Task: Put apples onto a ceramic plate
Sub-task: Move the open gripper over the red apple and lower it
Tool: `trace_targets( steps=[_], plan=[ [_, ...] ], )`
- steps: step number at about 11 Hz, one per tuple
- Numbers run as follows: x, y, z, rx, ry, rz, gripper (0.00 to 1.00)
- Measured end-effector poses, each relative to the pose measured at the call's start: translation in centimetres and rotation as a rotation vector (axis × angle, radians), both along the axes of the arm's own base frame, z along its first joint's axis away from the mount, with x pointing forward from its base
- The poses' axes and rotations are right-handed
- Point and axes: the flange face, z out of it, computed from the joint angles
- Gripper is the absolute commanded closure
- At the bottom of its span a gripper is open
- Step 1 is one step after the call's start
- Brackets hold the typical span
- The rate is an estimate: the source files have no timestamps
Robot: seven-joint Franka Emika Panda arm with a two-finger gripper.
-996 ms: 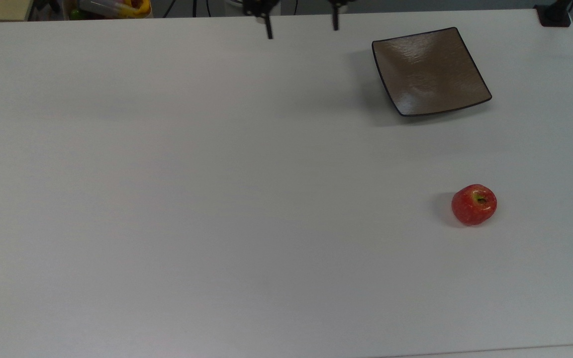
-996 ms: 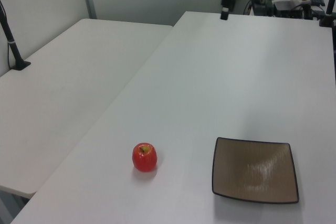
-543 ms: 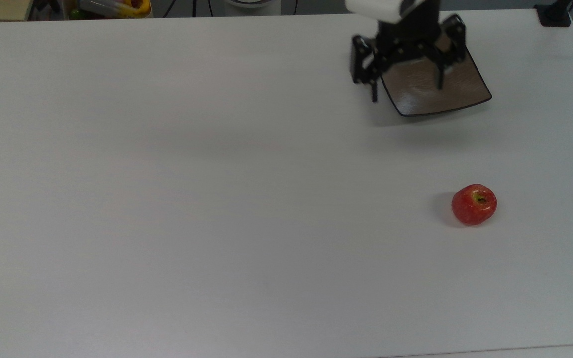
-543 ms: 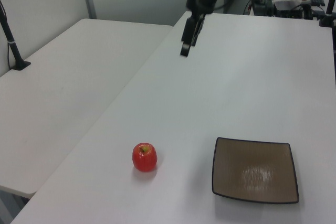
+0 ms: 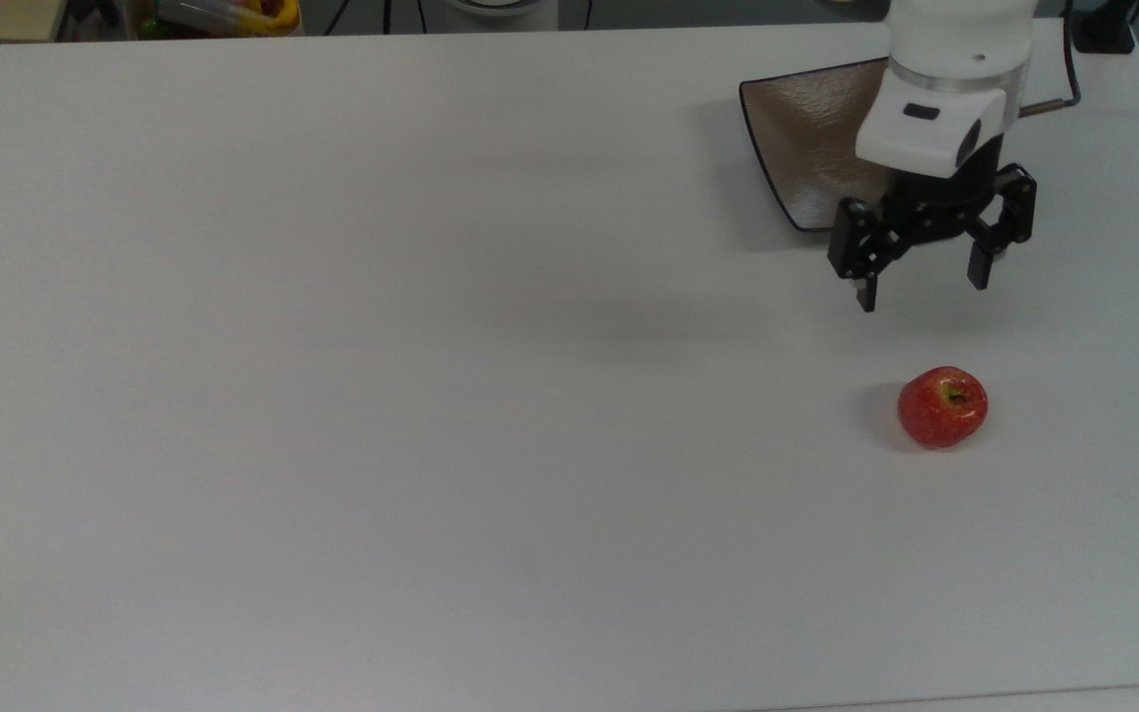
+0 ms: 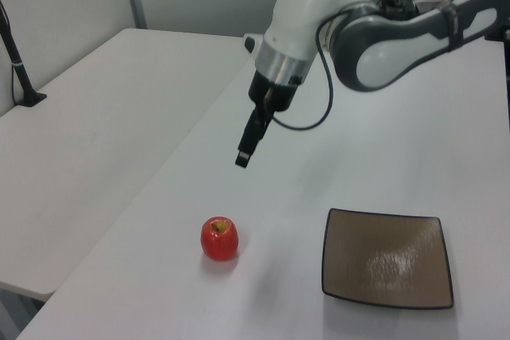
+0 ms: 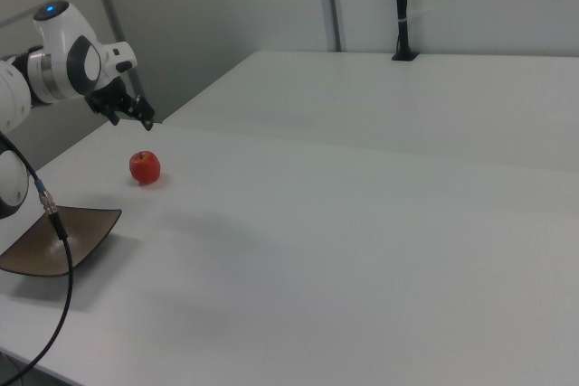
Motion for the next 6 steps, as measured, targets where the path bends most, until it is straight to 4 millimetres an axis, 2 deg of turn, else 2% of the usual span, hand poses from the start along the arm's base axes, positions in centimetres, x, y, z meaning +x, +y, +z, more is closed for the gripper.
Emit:
trace_targets(
  steps=[3, 6],
  plan=[
    [0.6, 2.0, -3.5, 0.009, -0.038, 0.028, 0.0],
    [1.1, 4.1, -8.7, 0.018, -0.105, 0.071, 0.0]
  ],
)
